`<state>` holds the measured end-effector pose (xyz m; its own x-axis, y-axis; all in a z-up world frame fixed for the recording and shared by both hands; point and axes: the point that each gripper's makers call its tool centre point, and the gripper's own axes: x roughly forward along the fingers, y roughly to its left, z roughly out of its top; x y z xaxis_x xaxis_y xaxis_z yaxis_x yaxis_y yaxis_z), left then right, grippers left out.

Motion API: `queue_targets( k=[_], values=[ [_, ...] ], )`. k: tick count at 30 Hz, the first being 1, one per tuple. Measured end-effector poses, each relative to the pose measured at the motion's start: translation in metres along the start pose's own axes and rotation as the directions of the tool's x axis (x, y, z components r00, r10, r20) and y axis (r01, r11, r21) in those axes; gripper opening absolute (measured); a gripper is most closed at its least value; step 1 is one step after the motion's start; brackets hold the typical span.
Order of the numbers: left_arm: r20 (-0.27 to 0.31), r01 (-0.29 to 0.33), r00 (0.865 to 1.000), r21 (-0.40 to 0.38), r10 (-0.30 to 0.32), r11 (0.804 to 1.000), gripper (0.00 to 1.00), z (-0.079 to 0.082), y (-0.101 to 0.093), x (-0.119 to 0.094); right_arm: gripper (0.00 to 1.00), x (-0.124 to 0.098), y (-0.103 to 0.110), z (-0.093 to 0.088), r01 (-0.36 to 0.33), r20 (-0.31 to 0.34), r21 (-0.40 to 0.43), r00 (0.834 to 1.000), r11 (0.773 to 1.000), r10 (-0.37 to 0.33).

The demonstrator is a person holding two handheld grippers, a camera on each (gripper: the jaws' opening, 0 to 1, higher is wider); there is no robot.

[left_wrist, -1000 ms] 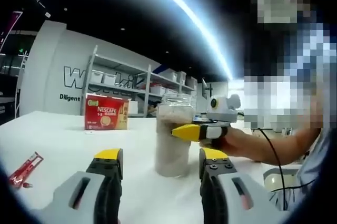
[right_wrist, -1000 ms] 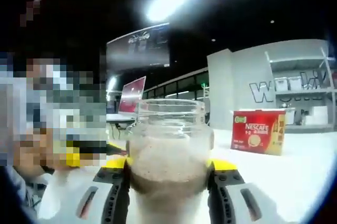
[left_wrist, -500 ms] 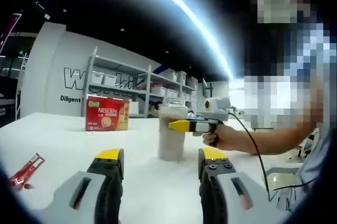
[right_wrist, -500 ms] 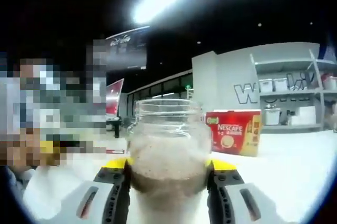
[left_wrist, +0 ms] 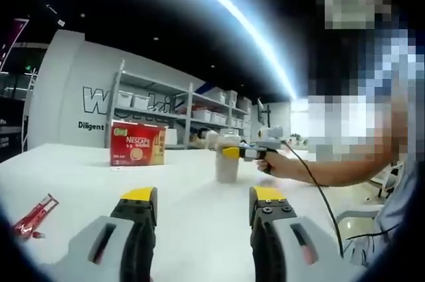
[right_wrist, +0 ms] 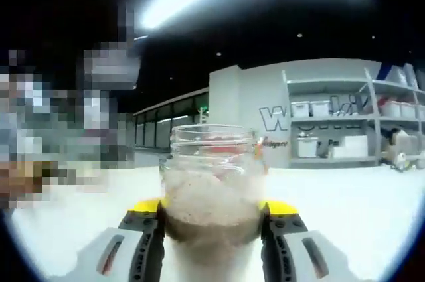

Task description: Tear open the coffee pouch, take out the coffee, and pour the coffee from the pouch into the cup

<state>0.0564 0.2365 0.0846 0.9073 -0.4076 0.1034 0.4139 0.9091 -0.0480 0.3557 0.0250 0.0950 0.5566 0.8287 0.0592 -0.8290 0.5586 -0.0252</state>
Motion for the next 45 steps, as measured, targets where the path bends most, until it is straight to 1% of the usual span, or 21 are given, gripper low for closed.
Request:
queue_targets(
  k=[4, 5, 7, 8, 9, 10, 11, 15, 16, 18, 20, 22, 23, 26, 28, 32, 34, 37, 39, 41, 45],
  values=[
    [-0.002, -0.012, 1.0, -0.004, 0.012, 1.0, 0.58, 0.0, 0.003, 0.0, 0.57, -0.008, -0.044, -0.001, 0.053, 0.008, -0.004, 0.999, 0.999, -0.053],
    [-0.001, -0.014, 1.0, -0.005, 0.014, 1.0, 0.58, 0.0, 0.003, 0.0, 0.57, -0.009, -0.05, -0.001, 0.064, 0.005, -0.005, 0.998, 0.998, -0.064],
    [0.002, -0.021, 1.0, -0.011, 0.021, 1.0, 0.58, 0.001, 0.005, -0.001, 0.57, -0.013, -0.069, -0.001, 0.094, -0.004, -0.007, 0.996, 0.996, -0.094],
    [0.006, -0.024, 1.0, -0.017, 0.024, 1.0, 0.57, 0.001, 0.006, -0.002, 0.57, -0.014, -0.074, -0.001, 0.104, -0.006, -0.007, 0.995, 0.995, -0.104],
    [0.009, -0.027, 1.0, -0.023, 0.027, 0.999, 0.57, 0.002, 0.007, -0.002, 0.57, -0.016, -0.085, -0.001, 0.121, -0.008, -0.009, 0.993, 0.993, -0.121],
    [0.012, -0.027, 1.0, -0.025, 0.027, 0.999, 0.57, 0.003, 0.007, -0.003, 0.57, -0.017, -0.089, -0.001, 0.13, -0.009, -0.009, 0.992, 0.992, -0.13],
    [0.017, -0.026, 1.0, -0.028, 0.026, 0.999, 0.58, 0.004, 0.008, -0.003, 0.57, -0.019, -0.098, -0.001, 0.146, -0.01, -0.009, 0.989, 0.989, -0.146],
    [0.027, -0.021, 0.999, -0.033, 0.022, 0.999, 0.58, 0.005, 0.008, -0.004, 0.57, -0.023, -0.12, -0.002, 0.176, -0.018, -0.012, 0.984, 0.984, -0.176],
    [0.026, -0.02, 0.999, -0.034, 0.021, 0.999, 0.58, 0.005, 0.008, -0.004, 0.57, -0.024, -0.129, -0.002, 0.191, -0.017, -0.012, 0.981, 0.982, -0.191],
    [0.024, -0.016, 1.0, -0.044, 0.017, 0.999, 0.59, 0.005, 0.007, -0.003, 0.57, -0.026, -0.138, -0.002, 0.209, -0.017, -0.013, 0.978, 0.978, -0.209],
    [0.02, -0.017, 1.0, -0.041, 0.018, 0.999, 0.59, 0.004, 0.007, -0.003, 0.57, -0.031, -0.154, -0.002, 0.239, -0.009, -0.012, 0.971, 0.971, -0.239],
    [0.016, -0.016, 1.0, -0.039, 0.017, 0.999, 0.59, 0.003, 0.007, -0.003, 0.57, -0.034, -0.165, -0.002, 0.256, -0.002, -0.011, 0.967, 0.967, -0.256],
    [0.013, -0.016, 1.0, -0.036, 0.016, 0.999, 0.59, 0.002, 0.006, -0.002, 0.57, -0.037, -0.175, -0.002, 0.274, 0.002, -0.01, 0.962, 0.962, -0.274],
    [0.011, -0.013, 1.0, -0.041, 0.013, 0.999, 0.58, 0.002, 0.006, -0.002, 0.57, -0.042, -0.189, -0.002, 0.299, 0.011, -0.012, 0.954, 0.954, -0.299],
    [0.013, -0.018, 1.0, -0.042, 0.019, 0.999, 0.58, 0.002, 0.007, -0.002, 0.57, -0.046, -0.201, -0.002, 0.316, 0.008, -0.013, 0.949, 0.949, -0.316],
    [0.011, -0.023, 1.0, -0.043, 0.024, 0.999, 0.58, 0.001, 0.008, -0.002, 0.57, -0.05, -0.218, -0.003, 0.339, 0.004, -0.014, 0.941, 0.941, -0.339],
    [0.009, -0.024, 1.0, -0.041, 0.025, 0.999, 0.57, 0.001, 0.008, -0.002, 0.57, -0.053, -0.23, -0.003, 0.357, 0.011, -0.015, 0.934, 0.934, -0.357],
    [0.005, -0.031, 0.999, -0.038, 0.031, 0.999, 0.57, 0.0, 0.009, -0.001, 0.56, -0.056, -0.243, -0.003, 0.381, 0.015, -0.016, 0.925, 0.925, -0.38],
    [0.002, -0.04, 0.999, -0.034, 0.04, 0.999, 0.55, -0.001, 0.01, -0.002, 0.56, -0.058, -0.249, -0.003, 0.397, 0.011, -0.018, 0.918, 0.918, -0.397],
    [0.003, -0.046, 0.999, -0.037, 0.047, 0.998, 0.54, -0.001, 0.01, -0.002, 0.56, -0.059, -0.254, -0.004, 0.404, 0.006, -0.019, 0.915, 0.914, -0.404],
    [-0.003, -0.041, 0.999, -0.037, 0.041, 0.998, 0.54, -0.002, 0.007, -0.001, 0.57, -0.063, -0.262, -0.004, 0.42, -0.007, -0.024, 0.907, 0.907, -0.42]
  ],
)
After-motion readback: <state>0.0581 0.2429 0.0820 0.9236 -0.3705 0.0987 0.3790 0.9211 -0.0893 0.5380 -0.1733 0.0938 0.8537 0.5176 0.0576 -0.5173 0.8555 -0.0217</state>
